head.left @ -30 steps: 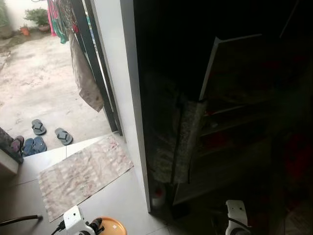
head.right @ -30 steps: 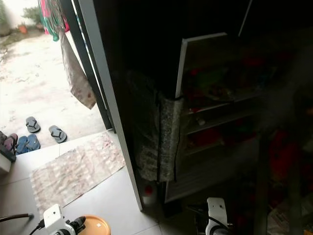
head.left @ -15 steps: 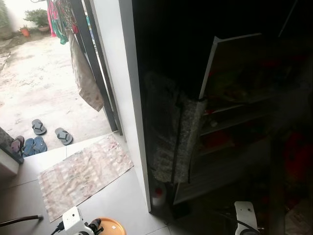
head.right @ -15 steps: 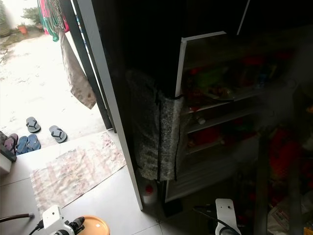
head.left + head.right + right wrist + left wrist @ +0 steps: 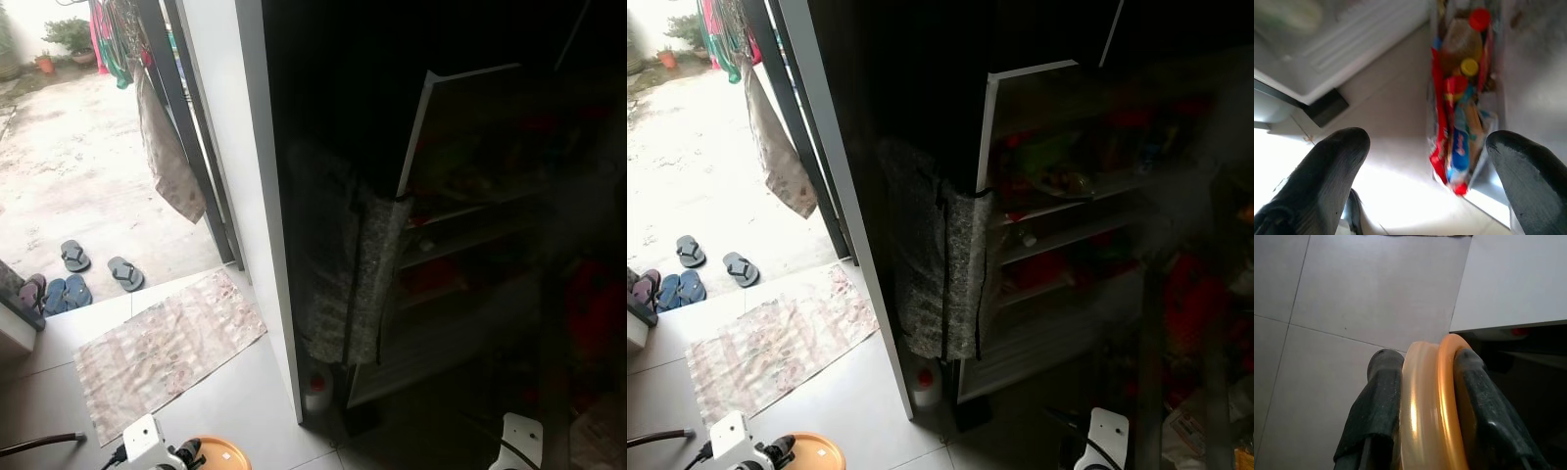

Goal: Restocking fridge

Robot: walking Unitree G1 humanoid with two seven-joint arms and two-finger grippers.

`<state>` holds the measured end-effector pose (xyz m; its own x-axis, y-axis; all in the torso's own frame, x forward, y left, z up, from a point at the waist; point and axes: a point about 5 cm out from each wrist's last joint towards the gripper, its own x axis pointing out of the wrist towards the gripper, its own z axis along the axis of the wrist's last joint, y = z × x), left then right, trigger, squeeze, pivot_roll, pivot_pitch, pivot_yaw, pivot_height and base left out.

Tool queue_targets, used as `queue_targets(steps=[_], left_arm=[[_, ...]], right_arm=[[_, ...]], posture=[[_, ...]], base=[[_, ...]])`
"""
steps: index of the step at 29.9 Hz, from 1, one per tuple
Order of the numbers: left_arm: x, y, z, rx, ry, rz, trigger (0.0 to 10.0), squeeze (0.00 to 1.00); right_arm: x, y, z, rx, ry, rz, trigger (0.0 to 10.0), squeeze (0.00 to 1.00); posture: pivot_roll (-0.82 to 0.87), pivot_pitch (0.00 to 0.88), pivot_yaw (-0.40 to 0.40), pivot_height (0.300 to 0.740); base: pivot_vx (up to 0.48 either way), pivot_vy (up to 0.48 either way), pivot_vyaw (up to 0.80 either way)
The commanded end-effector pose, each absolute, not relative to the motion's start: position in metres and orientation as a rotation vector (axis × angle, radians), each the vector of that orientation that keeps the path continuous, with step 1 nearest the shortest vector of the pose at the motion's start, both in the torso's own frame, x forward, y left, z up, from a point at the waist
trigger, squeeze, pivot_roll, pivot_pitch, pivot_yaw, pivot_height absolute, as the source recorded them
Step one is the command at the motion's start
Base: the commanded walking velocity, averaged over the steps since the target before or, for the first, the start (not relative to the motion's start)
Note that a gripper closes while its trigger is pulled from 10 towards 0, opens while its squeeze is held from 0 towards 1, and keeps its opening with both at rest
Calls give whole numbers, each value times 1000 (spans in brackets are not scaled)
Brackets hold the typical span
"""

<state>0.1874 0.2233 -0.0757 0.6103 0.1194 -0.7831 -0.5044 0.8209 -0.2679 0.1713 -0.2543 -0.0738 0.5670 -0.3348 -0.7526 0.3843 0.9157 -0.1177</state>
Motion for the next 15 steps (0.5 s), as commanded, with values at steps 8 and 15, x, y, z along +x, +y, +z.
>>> queue_targets(steps=[8, 15], left_arm=[[178, 223, -81, -480, 897, 374, 10000, 0], [177, 223, -81, -479, 900, 373, 10000, 0]], right_arm=[[156, -265, -77, 36, 892, -488, 10000, 0], [158, -278, -71, 11, 871, -524, 10000, 0]], posture=[[-27, 62, 28, 740], [-32, 62, 27, 740]], base=[[0, 0, 0], [0, 0, 0]])
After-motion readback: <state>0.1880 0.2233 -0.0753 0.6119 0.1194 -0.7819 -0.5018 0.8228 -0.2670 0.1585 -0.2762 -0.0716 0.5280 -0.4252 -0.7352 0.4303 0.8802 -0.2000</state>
